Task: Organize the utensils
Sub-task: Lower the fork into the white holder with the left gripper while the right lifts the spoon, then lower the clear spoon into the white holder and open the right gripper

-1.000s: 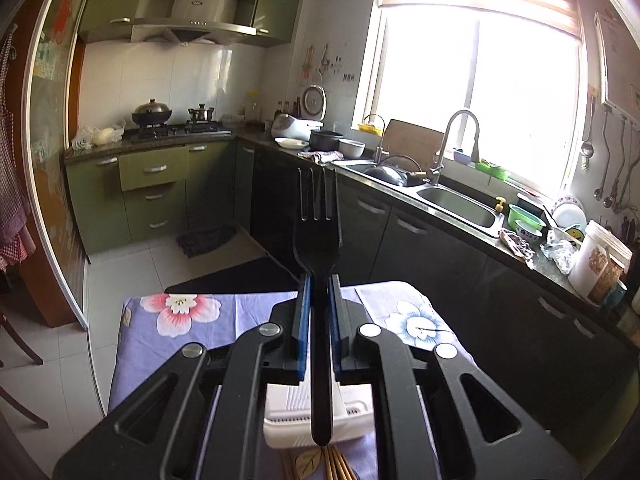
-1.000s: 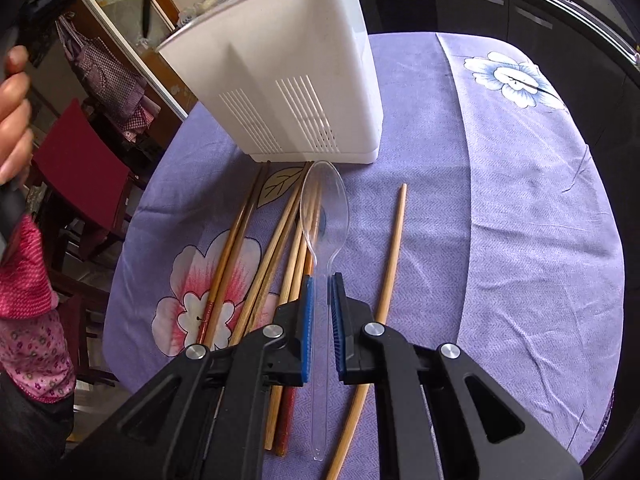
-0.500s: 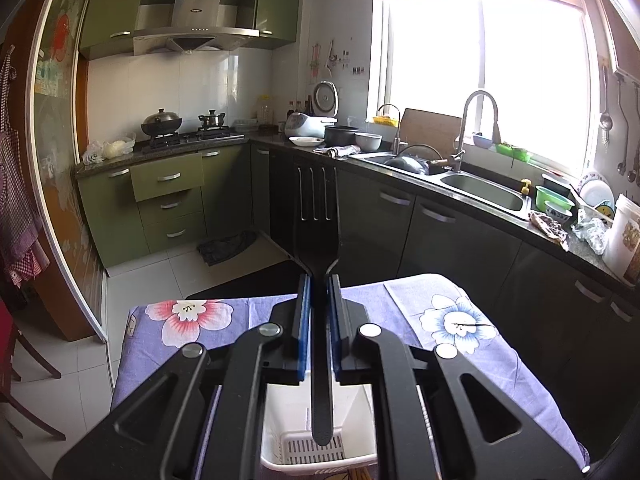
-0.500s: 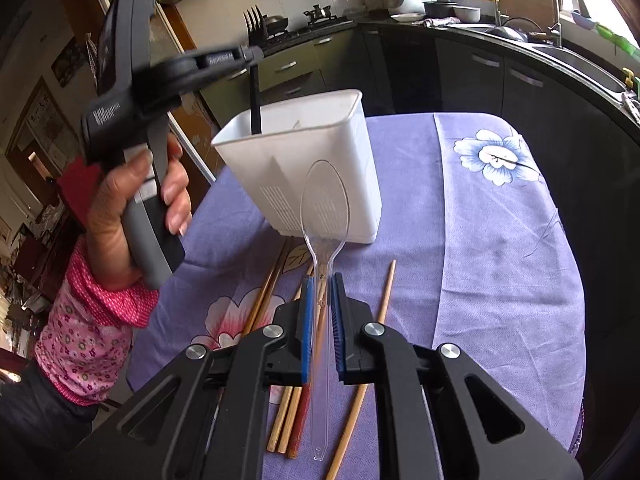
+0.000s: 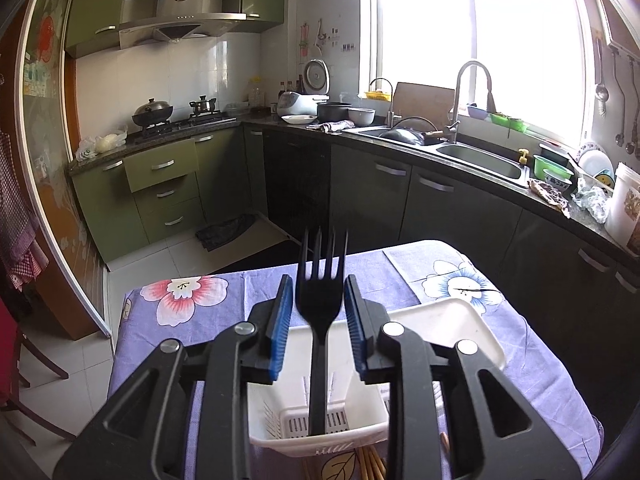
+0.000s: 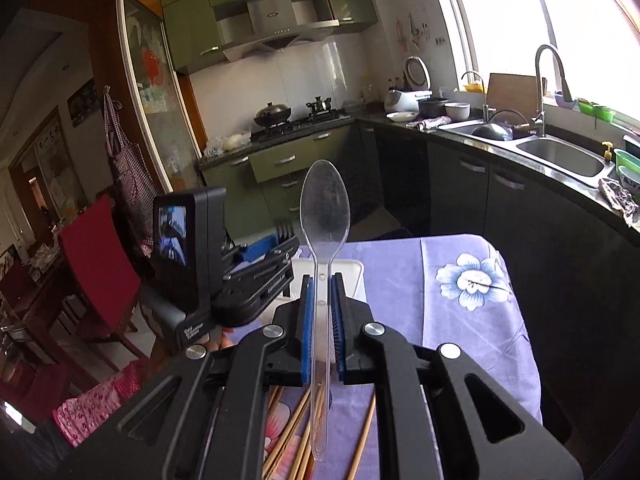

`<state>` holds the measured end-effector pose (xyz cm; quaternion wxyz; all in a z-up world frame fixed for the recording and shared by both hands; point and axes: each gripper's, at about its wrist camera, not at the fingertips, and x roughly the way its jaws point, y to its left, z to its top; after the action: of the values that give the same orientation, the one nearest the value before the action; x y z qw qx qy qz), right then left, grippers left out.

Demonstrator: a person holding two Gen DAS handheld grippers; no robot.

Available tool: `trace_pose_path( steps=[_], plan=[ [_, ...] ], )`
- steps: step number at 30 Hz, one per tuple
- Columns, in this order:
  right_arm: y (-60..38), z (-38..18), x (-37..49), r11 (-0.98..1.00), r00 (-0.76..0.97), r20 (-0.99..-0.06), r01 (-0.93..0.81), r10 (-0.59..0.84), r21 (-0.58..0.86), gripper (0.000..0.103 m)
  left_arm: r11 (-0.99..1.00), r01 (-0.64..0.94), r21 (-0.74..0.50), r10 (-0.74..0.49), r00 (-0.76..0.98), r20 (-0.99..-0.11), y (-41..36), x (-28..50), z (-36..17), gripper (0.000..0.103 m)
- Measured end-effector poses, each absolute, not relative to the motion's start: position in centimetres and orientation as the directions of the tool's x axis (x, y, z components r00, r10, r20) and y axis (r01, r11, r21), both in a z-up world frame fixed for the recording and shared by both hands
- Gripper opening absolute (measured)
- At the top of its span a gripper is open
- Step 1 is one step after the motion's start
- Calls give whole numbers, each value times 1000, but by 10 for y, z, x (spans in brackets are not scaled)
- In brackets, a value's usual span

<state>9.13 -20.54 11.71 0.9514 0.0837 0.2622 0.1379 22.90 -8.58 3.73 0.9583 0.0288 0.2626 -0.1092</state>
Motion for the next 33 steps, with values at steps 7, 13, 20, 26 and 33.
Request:
trace_pose_path(
  steps=[7, 13, 20, 26, 33],
  plan=[
    [-203, 147, 106, 957, 912, -320, -194, 257, 218, 10, 972, 231, -39, -220, 845, -488, -69, 209, 56, 30],
    [-175, 160, 138, 974, 954, -215, -181, 208, 139, 10, 977, 212, -18, -195, 858, -476, -56, 183, 69, 30],
    [-150, 134, 186, 976, 959, -193, -191, 209, 105, 10, 981, 192, -16, -179, 882, -435, -33, 142, 86, 31],
    [-147, 96, 211, 982, 961, -213, -160, 178, 98, 10, 981, 193, -20, -183, 886, -426, -25, 122, 94, 34],
    [-139, 58, 219, 982, 950, -253, -170, 184, 78, 11, 980, 200, -6, -185, 889, -418, -28, 111, 96, 34]
  ],
)
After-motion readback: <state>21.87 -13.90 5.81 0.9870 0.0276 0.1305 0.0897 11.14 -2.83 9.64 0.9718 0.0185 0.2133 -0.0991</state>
